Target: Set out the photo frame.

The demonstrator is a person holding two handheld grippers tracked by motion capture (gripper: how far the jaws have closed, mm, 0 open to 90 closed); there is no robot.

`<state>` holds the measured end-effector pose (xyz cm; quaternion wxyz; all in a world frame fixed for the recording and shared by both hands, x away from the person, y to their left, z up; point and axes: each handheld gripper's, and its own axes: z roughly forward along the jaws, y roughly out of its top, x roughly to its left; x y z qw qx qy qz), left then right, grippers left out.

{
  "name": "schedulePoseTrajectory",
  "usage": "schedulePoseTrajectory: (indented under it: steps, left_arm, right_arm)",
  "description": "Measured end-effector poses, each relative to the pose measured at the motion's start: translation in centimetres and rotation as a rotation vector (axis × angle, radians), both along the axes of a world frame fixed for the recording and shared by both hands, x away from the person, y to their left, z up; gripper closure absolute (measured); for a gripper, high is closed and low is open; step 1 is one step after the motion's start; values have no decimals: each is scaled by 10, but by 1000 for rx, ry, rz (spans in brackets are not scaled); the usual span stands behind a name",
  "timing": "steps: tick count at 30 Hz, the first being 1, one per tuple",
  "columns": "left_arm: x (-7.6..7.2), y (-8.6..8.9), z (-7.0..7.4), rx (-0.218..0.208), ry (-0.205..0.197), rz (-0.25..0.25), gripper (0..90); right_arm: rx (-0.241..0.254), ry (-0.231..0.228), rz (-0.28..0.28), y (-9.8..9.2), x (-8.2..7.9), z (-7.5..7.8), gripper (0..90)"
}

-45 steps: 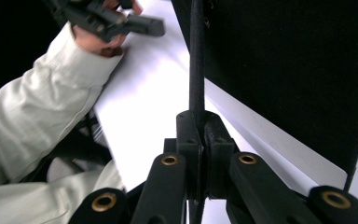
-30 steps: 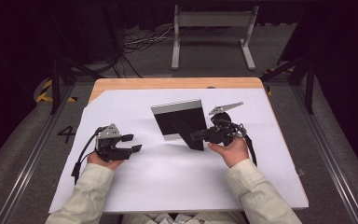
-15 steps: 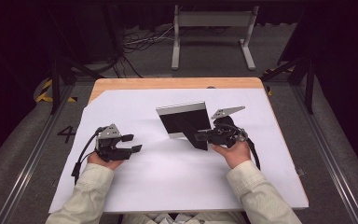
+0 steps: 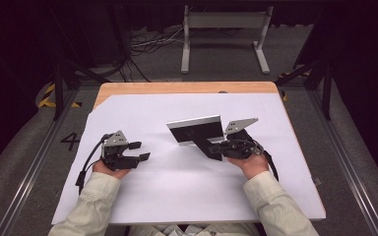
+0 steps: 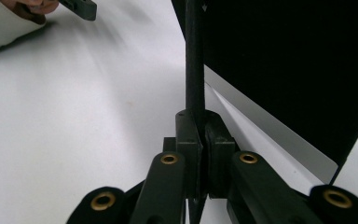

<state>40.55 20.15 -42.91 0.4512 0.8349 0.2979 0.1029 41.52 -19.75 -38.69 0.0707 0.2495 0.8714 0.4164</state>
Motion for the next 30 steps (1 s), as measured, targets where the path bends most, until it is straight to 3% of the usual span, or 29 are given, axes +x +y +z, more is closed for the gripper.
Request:
schedulePoseTrajectory:
  steps: [6, 15, 21, 30]
  left_arm:
    - [0, 0, 0, 2, -1, -1, 401]
    - [0, -2, -1, 4, 6, -6, 401]
    - [0, -2, -2, 6, 14, -3, 401]
    - [1, -3, -2, 14, 22, 10, 401]
  right_arm:
    - [-18, -20, 11, -3, -2, -6, 857]
    - [-47, 7, 8, -7, -2, -13, 851]
    - [-93, 1, 11, -7, -4, -19, 844]
    - [-118, -2, 2, -9, -6, -25, 832]
